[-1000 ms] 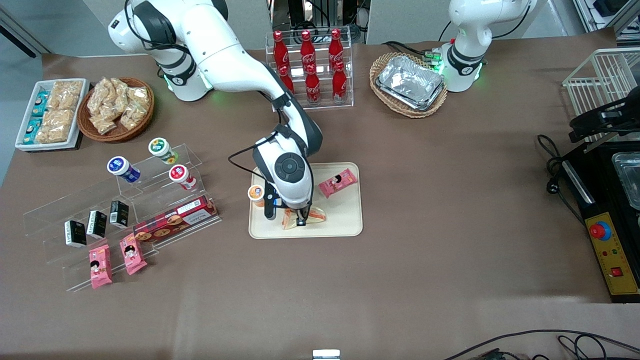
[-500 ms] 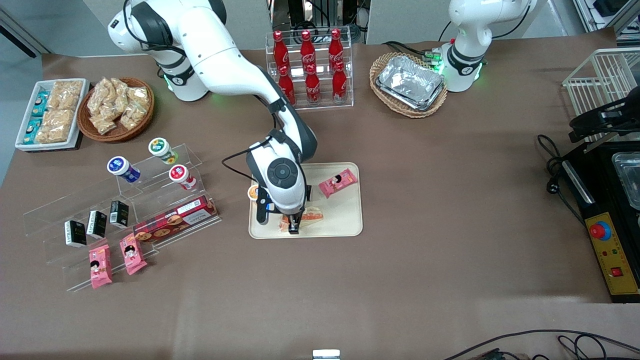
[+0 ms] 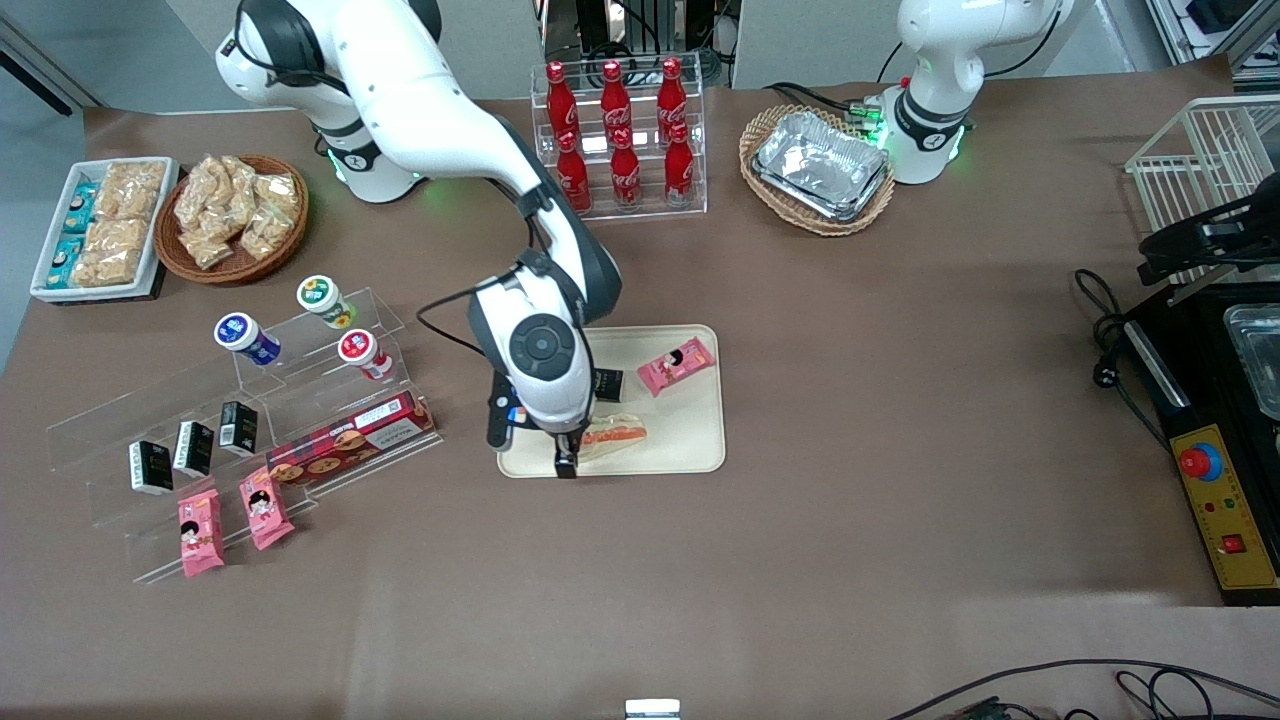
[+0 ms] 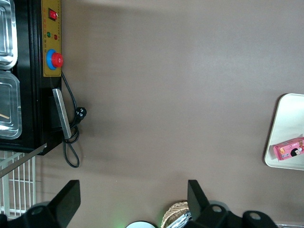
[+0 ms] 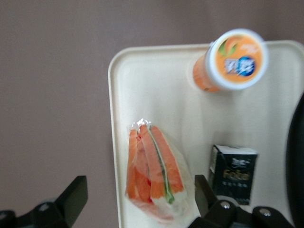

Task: Place sandwich on tray

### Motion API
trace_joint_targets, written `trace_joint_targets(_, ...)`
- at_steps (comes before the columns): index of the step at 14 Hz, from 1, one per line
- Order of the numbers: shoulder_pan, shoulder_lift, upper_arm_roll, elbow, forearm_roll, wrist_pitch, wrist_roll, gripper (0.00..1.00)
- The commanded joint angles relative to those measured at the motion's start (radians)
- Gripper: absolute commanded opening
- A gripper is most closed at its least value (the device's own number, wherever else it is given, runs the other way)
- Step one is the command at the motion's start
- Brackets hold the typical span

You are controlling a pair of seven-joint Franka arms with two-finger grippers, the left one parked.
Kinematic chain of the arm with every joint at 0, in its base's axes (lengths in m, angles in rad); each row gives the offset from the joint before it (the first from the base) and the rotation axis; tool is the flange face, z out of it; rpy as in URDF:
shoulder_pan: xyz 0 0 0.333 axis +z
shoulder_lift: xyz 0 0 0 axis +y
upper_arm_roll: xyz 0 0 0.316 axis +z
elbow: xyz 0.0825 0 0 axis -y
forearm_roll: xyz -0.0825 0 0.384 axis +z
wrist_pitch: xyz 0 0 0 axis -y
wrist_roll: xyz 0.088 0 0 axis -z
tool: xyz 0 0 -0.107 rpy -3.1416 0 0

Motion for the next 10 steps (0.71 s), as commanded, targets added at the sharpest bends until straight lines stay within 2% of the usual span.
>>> trace_joint_targets(1,-0.067,-0.135,0.003,-0.006,0.008,-0.145,-0.022,1.00)
trace_joint_targets(7,-0.202,-0.281,0.002,-0.014,0.003,-0.356,-0.561,1.00)
trace_joint_targets(10,-0.286,-0.324,0.002,-0.014,-0.003,-0.447,-0.970,1.00)
